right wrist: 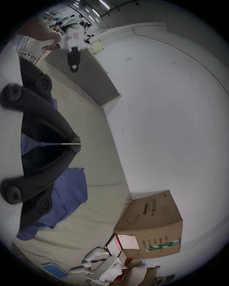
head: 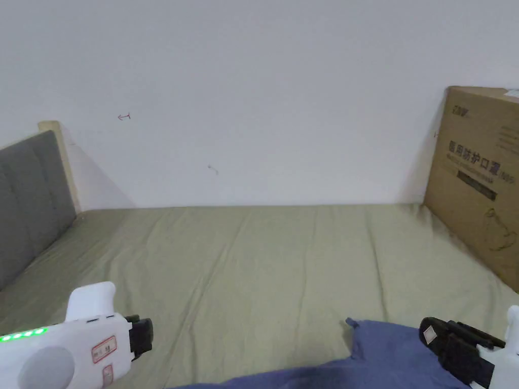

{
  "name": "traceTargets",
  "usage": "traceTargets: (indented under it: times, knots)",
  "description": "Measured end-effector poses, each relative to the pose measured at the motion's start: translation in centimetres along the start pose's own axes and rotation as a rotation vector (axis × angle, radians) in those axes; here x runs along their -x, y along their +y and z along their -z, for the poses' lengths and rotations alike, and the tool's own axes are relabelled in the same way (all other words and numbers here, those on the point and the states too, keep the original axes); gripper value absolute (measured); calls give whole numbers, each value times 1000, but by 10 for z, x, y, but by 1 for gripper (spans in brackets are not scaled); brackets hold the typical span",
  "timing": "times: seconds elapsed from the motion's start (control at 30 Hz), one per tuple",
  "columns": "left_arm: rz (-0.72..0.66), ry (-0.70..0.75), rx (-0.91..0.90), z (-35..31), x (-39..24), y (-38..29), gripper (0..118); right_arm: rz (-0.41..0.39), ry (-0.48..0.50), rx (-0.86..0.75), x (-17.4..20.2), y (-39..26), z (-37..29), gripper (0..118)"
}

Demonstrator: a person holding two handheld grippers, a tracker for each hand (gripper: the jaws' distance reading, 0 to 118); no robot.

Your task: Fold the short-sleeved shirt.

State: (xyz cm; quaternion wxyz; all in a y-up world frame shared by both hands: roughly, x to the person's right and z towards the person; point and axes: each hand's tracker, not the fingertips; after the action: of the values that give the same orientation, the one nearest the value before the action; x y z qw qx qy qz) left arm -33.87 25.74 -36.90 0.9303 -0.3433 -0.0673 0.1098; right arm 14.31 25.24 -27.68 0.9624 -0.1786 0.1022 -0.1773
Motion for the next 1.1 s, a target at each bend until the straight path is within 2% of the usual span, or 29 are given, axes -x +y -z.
traceTargets:
  times: [0.07,0.13,0.17,0.23,0.27,0.5,0.57,0.7,0.73,0.77,0.8,0.83,0.87,0.9,0.97,1.03,1.07,1.1]
  knots:
    - [7,29,226,51,23,11,0,-1,-8,43,-3,-3,13,2]
    - [-28,0,355,95,45,9,0,0,-17,72,-8,-8,28,2]
    - [-66,-5,394,116,56,6,21,4,-17,84,-11,-10,35,2]
    - [-135,34,454,150,72,-5,104,19,-12,111,-15,-15,47,2]
    - [-136,74,476,168,77,-13,118,24,-17,124,-17,-17,53,2]
    - [-15,133,539,236,84,-64,116,32,-39,206,-34,-29,82,2]
    - [68,162,496,237,71,-75,118,26,-55,223,-38,-31,86,2]
    - [67,185,413,224,68,-84,118,25,-81,249,-54,-33,90,2]
    - [75,197,370,214,68,-84,112,35,-87,274,-60,-32,93,2]
    - [93,212,326,201,62,-82,94,40,-93,285,-69,-31,95,2]
    - [97,214,278,189,56,-80,68,41,-100,296,-76,-30,99,2]
    - [91,184,238,176,52,-77,27,45,-105,304,-85,-28,103,2]
    - [44,73,244,170,55,-72,0,42,-108,305,-94,-24,109,2]
    - [-11,-14,251,163,53,-69,0,33,-117,305,-102,-21,115,2]
    - [18,30,231,150,44,-55,0,-6,-183,349,-123,-6,144,2]
    - [48,23,163,139,45,-38,0,-8,-212,406,-143,9,179,2]
    - [49,1,151,134,44,-31,0,-7,-242,442,-153,17,200,16]
    - [52,7,145,131,43,-25,0,-5,-278,480,-161,23,219,53]
